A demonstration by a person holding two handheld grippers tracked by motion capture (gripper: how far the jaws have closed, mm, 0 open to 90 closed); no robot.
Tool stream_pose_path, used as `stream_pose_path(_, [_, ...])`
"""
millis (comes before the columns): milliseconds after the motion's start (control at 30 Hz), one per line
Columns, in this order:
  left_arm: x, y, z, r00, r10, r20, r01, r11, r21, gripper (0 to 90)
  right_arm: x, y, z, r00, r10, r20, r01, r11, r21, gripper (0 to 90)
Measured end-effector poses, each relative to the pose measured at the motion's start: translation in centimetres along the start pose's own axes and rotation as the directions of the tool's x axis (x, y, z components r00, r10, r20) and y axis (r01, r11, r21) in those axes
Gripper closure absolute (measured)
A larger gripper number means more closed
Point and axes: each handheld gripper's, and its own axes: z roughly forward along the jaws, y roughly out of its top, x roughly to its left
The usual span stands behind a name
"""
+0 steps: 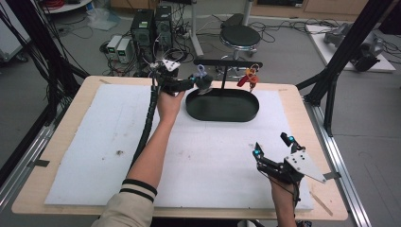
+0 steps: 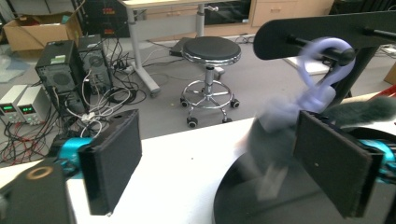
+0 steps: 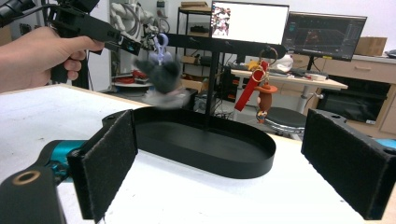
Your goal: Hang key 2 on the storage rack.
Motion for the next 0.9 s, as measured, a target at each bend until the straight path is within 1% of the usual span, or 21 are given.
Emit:
stream_pose_path(100, [0.0, 0.1, -0.2, 1.0000, 0.003, -0.003, -0.003, 1.0000, -0.002, 15.5, 0.0, 0.0, 0.0, 1.0000, 0.001, -0.001, -0.001, 1.000, 0.000, 9.8])
stream_pose_path(233, [0.2, 0.1, -0.6, 0.9998, 0.021, -0.006, -0.021, 0.9998, -0.003, 15.2, 0.0, 0.0, 0.0, 1.0000, 0.007, 0.001, -0.007, 1.000, 0.003, 9.8])
stream_pose_path(300, [0.4, 0.1, -0.9, 0.9998, 0.021, -0.004, -0.021, 0.9998, -0.006, 14.4, 0.0, 0.0, 0.0, 1.0000, 0.006, 0.001, -0.006, 1.000, 0.003, 9.8])
stream_pose_path(333, [0.5, 0.1, -1.2, 0.9997, 0.024, -0.011, -0.024, 0.9997, -0.005, 14.2, 0.0, 0.0, 0.0, 1.0000, 0.006, 0.000, -0.006, 1.000, 0.002, 9.8])
stream_pose_path(367, [0.6, 0.1, -1.5, 0.9998, 0.019, -0.009, -0.019, 0.9998, -0.005, 13.8, 0.0, 0.0, 0.0, 1.0000, 0.008, 0.000, -0.008, 1.000, 0.002, 9.8])
stream_pose_path(433, [0.8, 0.1, -1.9, 0.9997, 0.019, -0.016, -0.019, 0.9998, 0.007, 11.4, 0.0, 0.0, 0.0, 1.0000, 0.004, 0.000, -0.004, 1.000, 0.001, 9.8])
stream_pose_path(667, [1.7, 0.0, -4.4, 0.9987, 0.045, -0.023, -0.045, 0.9988, -0.016, 6.5, 0.0, 0.0, 0.0, 1.0000, -0.001, 0.005, 0.001, 1.000, -0.002, 9.7])
stream_pose_path(867, [2.6, 0.1, -6.7, 0.9979, 0.059, -0.027, -0.060, 0.9975, -0.038, 4.9, 0.0, 0.0, 0.0, 1.0000, 0.004, 0.005, -0.004, 1.000, -0.001, 9.7])
stream_pose_path(900, [2.7, 0.2, -7.3, 0.9976, 0.061, -0.033, -0.062, 0.9972, -0.043, 2.6, -0.1, 0.0, 0.0, 1.0000, 0.004, 0.005, -0.004, 1.000, 0.001, 9.7])
